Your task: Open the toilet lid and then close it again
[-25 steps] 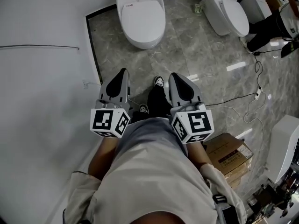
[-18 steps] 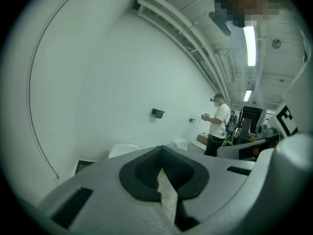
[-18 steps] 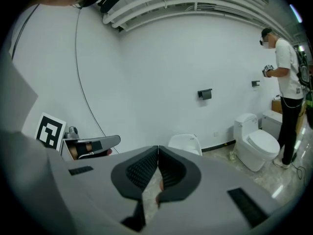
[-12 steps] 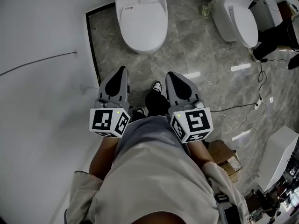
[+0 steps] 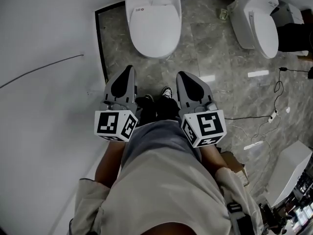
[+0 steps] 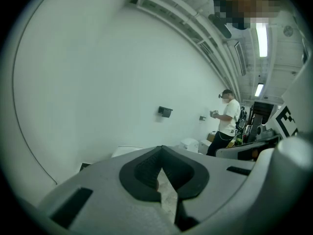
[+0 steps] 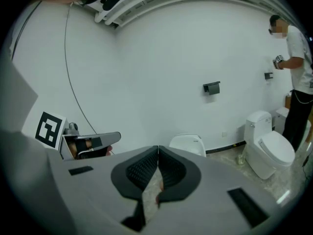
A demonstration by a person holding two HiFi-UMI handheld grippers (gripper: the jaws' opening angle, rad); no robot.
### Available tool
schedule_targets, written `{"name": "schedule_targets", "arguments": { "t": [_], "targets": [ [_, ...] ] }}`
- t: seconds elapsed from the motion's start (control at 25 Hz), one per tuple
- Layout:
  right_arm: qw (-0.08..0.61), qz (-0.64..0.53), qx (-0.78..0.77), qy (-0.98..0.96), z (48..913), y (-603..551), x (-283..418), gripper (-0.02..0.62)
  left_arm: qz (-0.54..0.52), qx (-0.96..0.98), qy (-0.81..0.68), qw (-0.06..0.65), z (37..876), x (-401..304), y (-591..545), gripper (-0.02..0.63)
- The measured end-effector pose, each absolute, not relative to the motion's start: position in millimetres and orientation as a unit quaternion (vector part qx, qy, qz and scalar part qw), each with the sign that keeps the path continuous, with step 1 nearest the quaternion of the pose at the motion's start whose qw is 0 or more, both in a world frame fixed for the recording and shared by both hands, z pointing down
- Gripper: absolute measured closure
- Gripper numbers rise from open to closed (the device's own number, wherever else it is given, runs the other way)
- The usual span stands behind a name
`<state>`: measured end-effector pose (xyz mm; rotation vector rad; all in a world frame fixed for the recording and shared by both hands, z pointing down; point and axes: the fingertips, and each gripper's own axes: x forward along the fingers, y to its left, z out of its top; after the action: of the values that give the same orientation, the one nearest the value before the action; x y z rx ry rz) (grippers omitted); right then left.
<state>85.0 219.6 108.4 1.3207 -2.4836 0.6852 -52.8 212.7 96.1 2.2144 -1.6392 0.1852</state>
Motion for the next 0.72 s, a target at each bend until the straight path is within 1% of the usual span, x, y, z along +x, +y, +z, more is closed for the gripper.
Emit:
{"name": "schedule_targets", "arguments": {
  "t": [0.32,0.72],
  "targets": [
    [0.138,0.236,0.456,-0.847,126.1,190.5,59.6,0.586,0.067,0.791,-0.572,0.206,116.6,-71.7,184.8,0.600],
    [0.163,0.240,0.469,-0.834,146.3,144.3,-1.7,0.586,0.079,0.808,-0.538,0.225,144.0,-125.2,129.2,0.600]
  ]
}}
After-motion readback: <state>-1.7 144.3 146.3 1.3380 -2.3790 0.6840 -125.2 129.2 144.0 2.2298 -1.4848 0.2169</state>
